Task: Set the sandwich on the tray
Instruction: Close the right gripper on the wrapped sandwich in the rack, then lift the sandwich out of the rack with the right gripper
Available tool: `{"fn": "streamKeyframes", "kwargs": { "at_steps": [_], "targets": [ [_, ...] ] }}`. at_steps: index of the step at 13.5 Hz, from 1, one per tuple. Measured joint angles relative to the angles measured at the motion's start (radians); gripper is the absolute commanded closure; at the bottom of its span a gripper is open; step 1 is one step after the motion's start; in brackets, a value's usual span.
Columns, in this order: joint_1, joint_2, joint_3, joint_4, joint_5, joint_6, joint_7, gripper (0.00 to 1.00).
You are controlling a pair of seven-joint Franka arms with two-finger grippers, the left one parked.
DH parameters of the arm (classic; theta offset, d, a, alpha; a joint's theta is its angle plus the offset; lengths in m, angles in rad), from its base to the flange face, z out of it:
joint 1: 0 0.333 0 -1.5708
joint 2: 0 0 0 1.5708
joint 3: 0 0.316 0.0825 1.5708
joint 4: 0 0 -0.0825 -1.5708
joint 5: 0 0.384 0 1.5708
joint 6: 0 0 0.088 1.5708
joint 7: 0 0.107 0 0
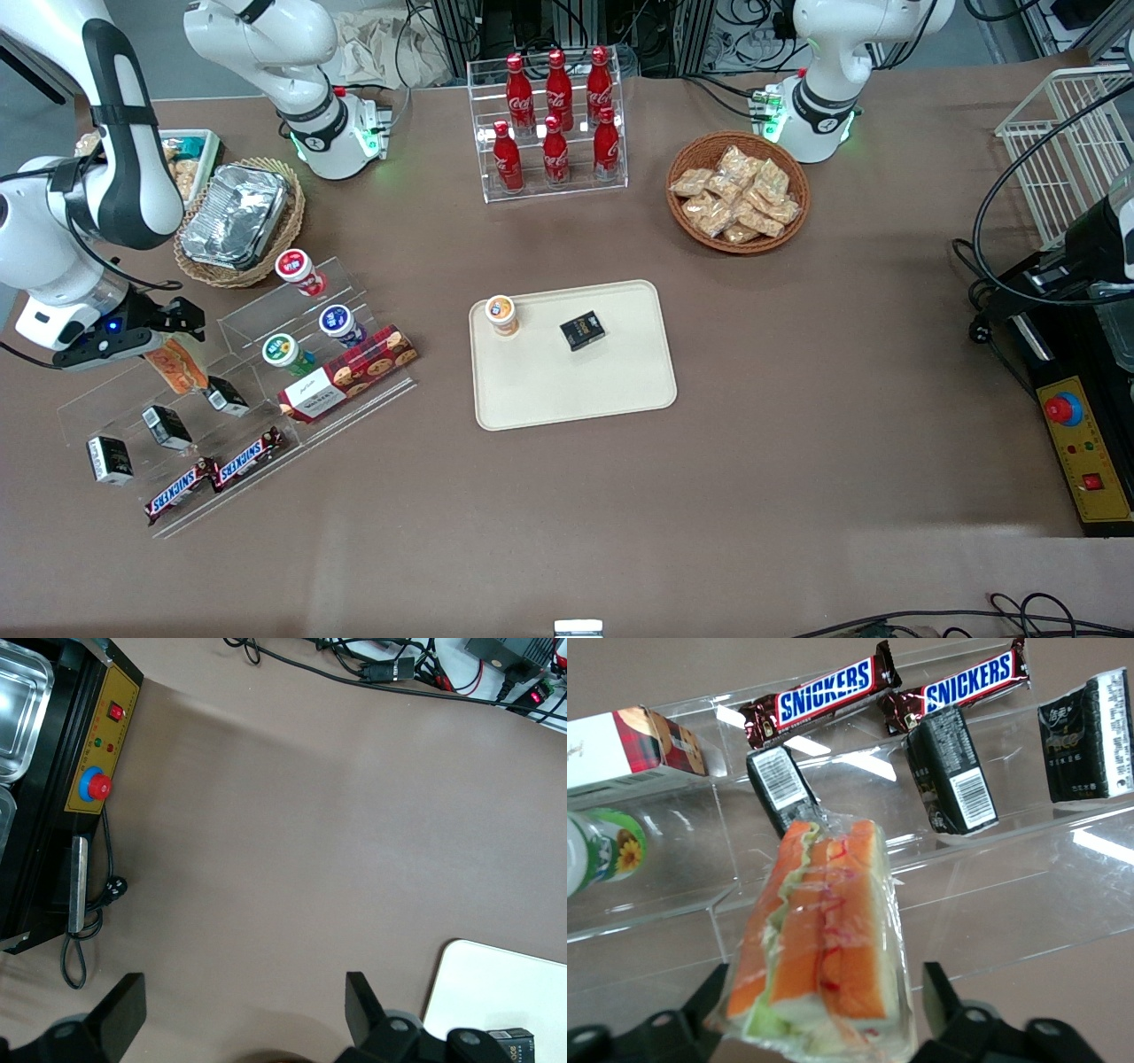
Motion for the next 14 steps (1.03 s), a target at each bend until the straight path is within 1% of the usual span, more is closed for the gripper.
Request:
{"fn": "streamKeyframes", "kwargs": {
  "at_steps": [1,2,3,7,10,14],
  "targets": [
    [0.000,0.002,0.000,0.000,0.000,0.001,0.000,0.72],
    [0.000,0.004,0.000,0.000,0.000,0.001,0.000,0.92],
    [0.000,0.005,0.000,0.000,0.000,0.002,0.000,1.00],
    [0.000,0.003,0.001,0.001,0.000,-0.002,-0.003,1.00],
    [0.012,-0.016,0.011,0.010,0.000,-0.041,-0.013,1.00],
    [0.081,-0.076,0.024,0.061,0.000,-0.165,-0.043,1.00]
  ]
}}
